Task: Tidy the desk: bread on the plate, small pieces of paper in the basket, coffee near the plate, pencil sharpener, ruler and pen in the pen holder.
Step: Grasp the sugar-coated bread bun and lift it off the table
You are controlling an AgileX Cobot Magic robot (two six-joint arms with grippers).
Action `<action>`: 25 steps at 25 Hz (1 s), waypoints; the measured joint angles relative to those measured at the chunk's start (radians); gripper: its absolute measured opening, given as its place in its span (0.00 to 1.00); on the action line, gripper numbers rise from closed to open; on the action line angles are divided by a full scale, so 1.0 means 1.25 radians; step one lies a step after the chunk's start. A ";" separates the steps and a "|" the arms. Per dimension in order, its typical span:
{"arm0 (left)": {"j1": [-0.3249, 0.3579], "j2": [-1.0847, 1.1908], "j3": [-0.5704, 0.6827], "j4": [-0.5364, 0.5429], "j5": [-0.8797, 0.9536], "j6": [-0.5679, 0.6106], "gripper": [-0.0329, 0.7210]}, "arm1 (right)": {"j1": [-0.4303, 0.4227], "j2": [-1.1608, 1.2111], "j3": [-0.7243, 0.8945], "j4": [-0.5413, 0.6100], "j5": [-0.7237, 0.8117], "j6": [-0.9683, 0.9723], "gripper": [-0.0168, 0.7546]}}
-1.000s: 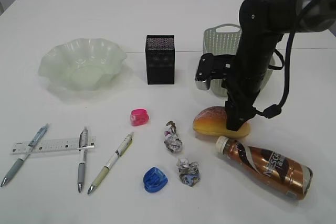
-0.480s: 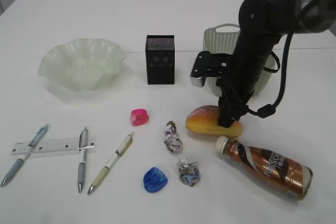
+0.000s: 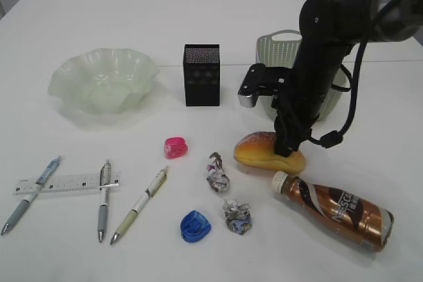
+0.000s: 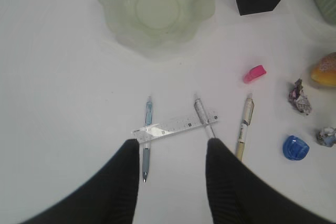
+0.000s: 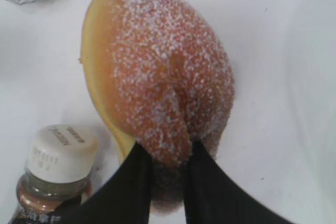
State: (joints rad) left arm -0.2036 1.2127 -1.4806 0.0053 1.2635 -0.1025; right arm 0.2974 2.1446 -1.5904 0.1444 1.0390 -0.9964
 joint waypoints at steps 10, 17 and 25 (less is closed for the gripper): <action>0.000 0.000 0.000 0.016 0.000 0.000 0.45 | 0.001 0.003 -0.085 0.020 0.096 0.144 0.18; 0.000 0.000 0.000 0.016 0.000 0.000 0.45 | 0.001 0.003 -0.138 0.126 0.139 0.288 0.18; 0.000 0.000 0.000 -0.052 0.000 0.002 0.45 | 0.001 -0.018 -0.174 0.323 0.142 0.302 0.18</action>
State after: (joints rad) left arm -0.2036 1.2127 -1.4806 -0.0595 1.2635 -0.1003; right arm 0.2980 2.1226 -1.8074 0.5477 1.2159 -0.6183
